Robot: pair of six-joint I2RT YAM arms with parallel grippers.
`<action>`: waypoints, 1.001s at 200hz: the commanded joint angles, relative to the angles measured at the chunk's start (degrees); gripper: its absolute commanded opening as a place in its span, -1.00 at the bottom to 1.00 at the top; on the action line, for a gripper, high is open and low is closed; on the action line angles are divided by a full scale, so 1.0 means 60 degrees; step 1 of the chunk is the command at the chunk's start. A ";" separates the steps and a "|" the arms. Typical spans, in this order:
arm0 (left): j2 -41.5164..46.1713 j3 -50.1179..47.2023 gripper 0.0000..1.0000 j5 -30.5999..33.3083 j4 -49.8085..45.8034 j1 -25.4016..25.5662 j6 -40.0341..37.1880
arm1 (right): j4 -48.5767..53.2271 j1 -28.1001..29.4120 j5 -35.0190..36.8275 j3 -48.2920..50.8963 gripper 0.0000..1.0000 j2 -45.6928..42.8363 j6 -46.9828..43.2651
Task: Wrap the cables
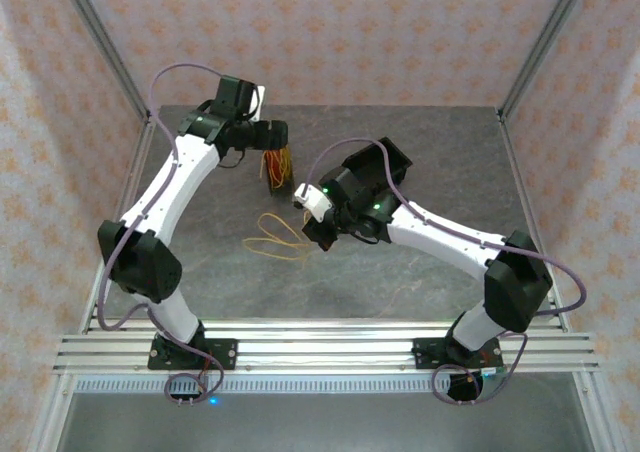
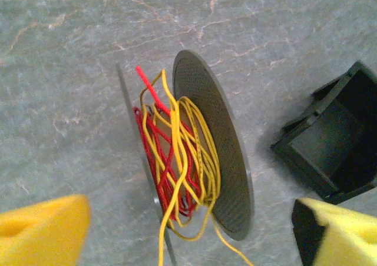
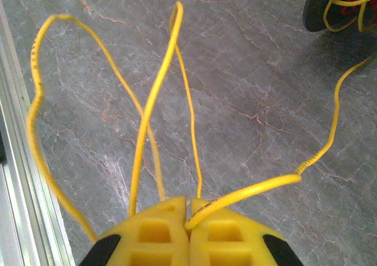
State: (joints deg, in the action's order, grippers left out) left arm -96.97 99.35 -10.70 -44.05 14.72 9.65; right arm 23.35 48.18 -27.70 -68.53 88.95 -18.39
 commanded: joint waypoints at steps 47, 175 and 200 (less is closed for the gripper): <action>-0.0987 0.0761 0.99 -0.0151 0.0036 -0.0460 0.0343 | -0.0257 -0.0020 -0.0290 -0.0413 -1.00 0.0278 0.0088; 0.0848 -0.1598 0.99 -0.0226 0.1107 -0.0374 0.0724 | -0.0273 -0.0091 -0.0461 -0.0620 -1.00 0.0519 0.0135; 0.0065 -0.0976 0.95 0.0170 0.0909 -0.0375 0.0633 | -0.0213 -0.0096 -0.0493 -0.0787 -1.00 0.0600 0.0136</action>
State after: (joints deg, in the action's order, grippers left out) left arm -91.81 90.39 -11.55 -37.93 12.71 14.90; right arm 23.09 47.79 -29.65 -70.54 92.03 -17.98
